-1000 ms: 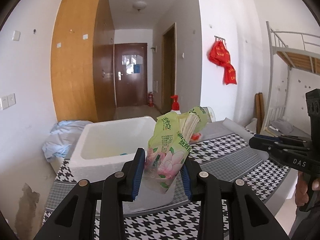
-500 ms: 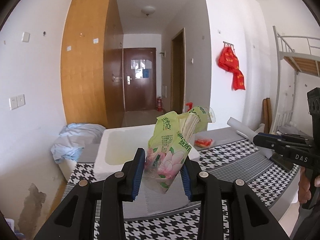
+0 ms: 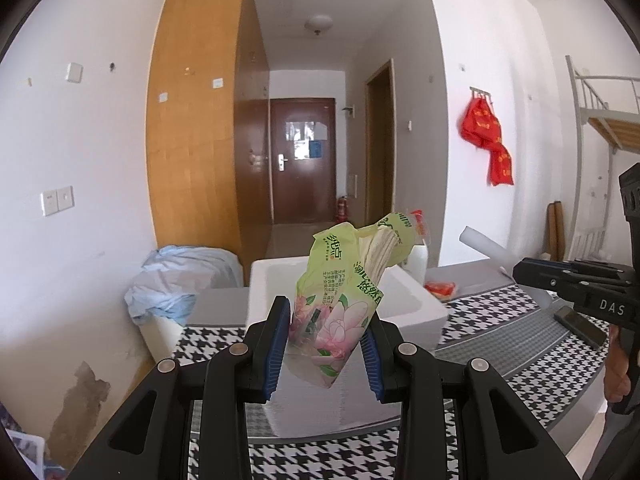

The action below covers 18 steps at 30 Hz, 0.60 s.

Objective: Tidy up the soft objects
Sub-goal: 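Carry the white tube over the foam box with the right tool and release it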

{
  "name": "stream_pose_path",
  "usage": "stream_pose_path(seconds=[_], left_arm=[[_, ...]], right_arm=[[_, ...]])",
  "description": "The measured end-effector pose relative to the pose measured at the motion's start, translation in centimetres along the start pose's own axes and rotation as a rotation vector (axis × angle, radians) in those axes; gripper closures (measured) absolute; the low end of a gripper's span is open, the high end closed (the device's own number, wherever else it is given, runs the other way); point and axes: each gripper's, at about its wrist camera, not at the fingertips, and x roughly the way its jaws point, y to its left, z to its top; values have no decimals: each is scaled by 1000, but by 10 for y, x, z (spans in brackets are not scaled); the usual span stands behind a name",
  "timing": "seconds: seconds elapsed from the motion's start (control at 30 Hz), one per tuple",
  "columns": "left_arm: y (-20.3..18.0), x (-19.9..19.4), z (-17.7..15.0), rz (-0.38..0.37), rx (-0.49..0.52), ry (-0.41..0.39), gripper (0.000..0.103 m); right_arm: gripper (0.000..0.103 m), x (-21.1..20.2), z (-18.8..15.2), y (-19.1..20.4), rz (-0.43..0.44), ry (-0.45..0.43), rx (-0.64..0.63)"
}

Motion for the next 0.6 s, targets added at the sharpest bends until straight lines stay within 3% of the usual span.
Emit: stream_pose_path(seconds=[0.6], left_arm=[[34,-14,-2,87,-33,1,67]], right_arm=[[83,35,18,35,65,20,-52]])
